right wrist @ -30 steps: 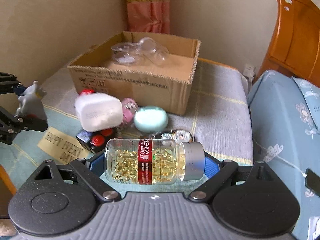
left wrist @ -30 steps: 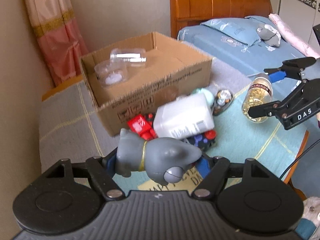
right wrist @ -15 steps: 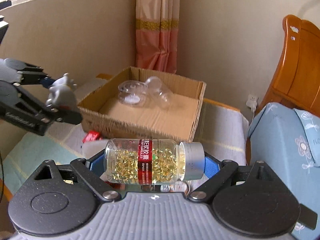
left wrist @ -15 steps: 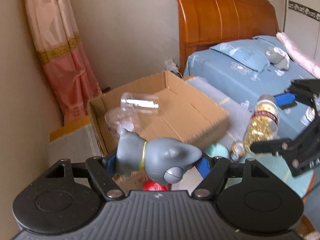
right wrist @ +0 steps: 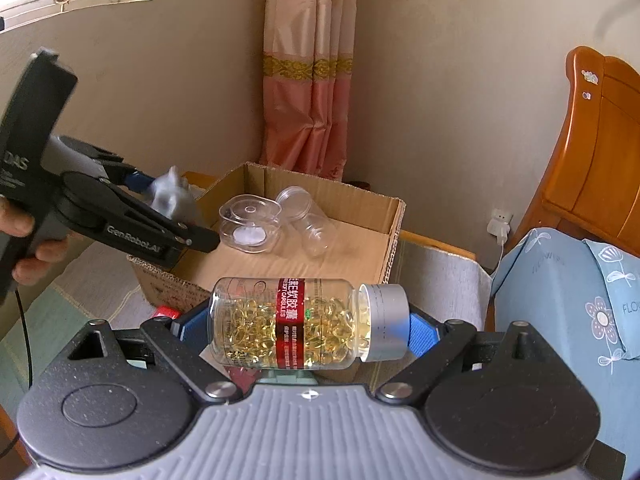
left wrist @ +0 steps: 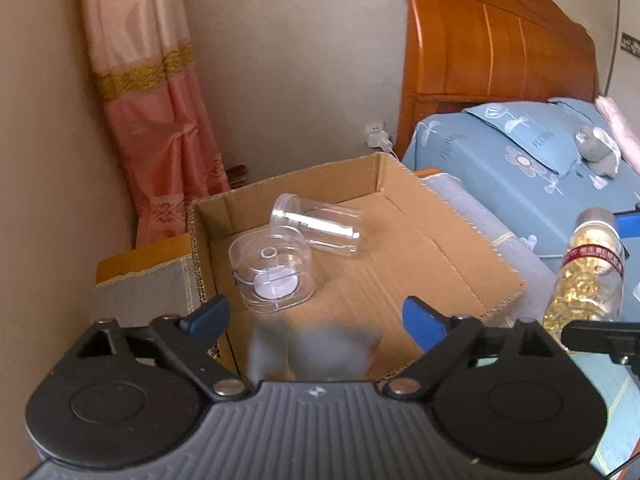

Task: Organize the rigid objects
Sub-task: 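Drop the elephant into the box with the left tool while the right tool drops the capsule bottle in, then grasp the white plastic bottle with the left tool and lift it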

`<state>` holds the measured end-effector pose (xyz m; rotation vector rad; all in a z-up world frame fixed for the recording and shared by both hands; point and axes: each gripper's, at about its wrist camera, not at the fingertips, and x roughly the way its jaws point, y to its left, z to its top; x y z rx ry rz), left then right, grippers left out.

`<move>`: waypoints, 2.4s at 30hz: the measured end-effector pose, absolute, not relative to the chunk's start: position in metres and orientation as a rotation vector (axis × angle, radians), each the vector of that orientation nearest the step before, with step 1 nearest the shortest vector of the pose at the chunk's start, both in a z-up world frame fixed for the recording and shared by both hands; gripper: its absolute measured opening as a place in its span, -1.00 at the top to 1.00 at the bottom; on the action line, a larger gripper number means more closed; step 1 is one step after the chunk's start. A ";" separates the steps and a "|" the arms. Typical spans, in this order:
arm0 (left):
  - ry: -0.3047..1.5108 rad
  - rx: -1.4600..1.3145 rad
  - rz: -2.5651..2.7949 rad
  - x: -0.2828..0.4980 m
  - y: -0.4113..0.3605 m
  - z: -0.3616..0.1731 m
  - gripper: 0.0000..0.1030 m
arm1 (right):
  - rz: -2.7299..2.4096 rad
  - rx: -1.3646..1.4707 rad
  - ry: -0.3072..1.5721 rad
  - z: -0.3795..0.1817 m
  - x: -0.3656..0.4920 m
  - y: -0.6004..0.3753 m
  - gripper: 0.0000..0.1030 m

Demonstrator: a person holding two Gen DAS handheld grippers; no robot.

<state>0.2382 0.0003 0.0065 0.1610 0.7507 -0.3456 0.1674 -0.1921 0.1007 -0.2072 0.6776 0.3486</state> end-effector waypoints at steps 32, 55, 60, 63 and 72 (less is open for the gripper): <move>0.697 0.121 -0.285 0.153 0.039 -0.004 -0.91 | 0.319 -0.176 0.671 0.097 0.239 -0.172 -1.00; 0.694 0.102 -0.324 0.122 0.033 -0.015 -0.97 | 0.259 -0.144 0.704 0.053 0.152 -0.202 -1.00; 0.719 0.094 -0.400 0.117 0.024 -0.022 -0.98 | 0.240 -0.161 0.757 0.017 0.138 -0.203 -1.00; 0.728 0.091 -0.430 0.115 0.018 -0.024 -0.98 | 0.241 -0.153 0.792 -0.004 0.134 -0.204 -1.00; 0.790 0.038 -0.511 0.127 0.003 -0.039 -0.98 | 0.232 -0.124 0.817 -0.041 0.131 -0.210 -1.00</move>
